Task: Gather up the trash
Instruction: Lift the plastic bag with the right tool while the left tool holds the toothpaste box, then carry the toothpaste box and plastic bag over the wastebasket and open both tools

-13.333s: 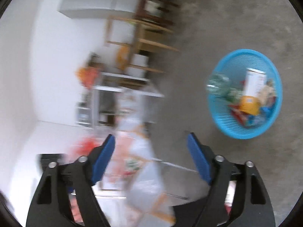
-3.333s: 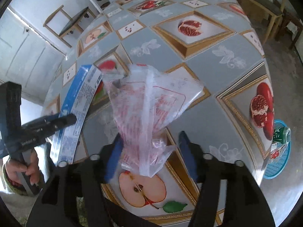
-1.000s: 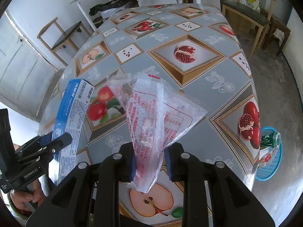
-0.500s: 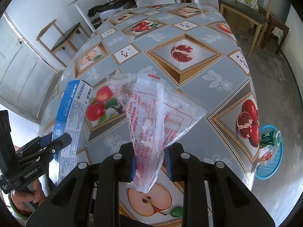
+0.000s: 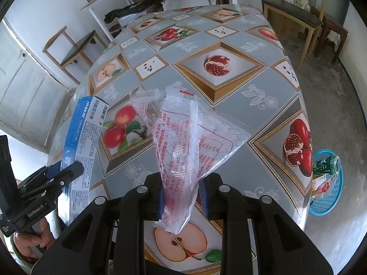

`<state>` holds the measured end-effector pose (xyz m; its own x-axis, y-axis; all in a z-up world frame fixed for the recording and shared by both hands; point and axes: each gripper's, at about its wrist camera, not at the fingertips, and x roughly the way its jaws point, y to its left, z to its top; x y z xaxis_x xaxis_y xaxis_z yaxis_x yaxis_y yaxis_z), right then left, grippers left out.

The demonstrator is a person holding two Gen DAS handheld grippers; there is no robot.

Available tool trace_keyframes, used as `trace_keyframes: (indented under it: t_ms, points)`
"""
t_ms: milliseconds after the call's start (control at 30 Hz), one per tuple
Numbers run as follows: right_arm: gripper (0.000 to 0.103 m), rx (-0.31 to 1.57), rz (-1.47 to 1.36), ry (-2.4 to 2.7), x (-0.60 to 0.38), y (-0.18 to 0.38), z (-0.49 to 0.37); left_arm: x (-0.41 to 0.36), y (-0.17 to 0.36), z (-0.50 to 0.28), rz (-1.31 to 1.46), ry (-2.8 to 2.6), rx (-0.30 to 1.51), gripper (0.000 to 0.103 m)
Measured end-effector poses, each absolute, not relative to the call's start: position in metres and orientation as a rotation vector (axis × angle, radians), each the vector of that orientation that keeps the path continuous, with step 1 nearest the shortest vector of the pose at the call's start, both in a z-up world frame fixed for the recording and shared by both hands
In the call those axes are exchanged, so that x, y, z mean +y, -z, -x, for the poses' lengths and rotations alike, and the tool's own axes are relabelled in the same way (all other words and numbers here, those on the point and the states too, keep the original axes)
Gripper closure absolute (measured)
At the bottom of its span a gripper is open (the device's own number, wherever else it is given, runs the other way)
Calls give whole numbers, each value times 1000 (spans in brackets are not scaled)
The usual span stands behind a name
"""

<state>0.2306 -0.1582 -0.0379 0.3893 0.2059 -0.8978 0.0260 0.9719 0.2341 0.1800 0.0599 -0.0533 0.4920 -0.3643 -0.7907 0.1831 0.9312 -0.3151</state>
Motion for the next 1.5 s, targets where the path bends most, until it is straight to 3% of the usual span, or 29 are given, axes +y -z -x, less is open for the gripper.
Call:
trace_keyframes:
  t_ms: [1033, 1267, 1500]
  points:
    - [79, 1048, -304, -99, -200, 6, -188, 18, 7, -144, 78, 349, 886, 55]
    - [79, 912, -371, 65, -272, -27, -136, -32, -21, -138, 32, 509, 843, 55]
    - [79, 803, -532, 404, -391, -31, -30, -139, -44, -149, 5, 850, 896, 55]
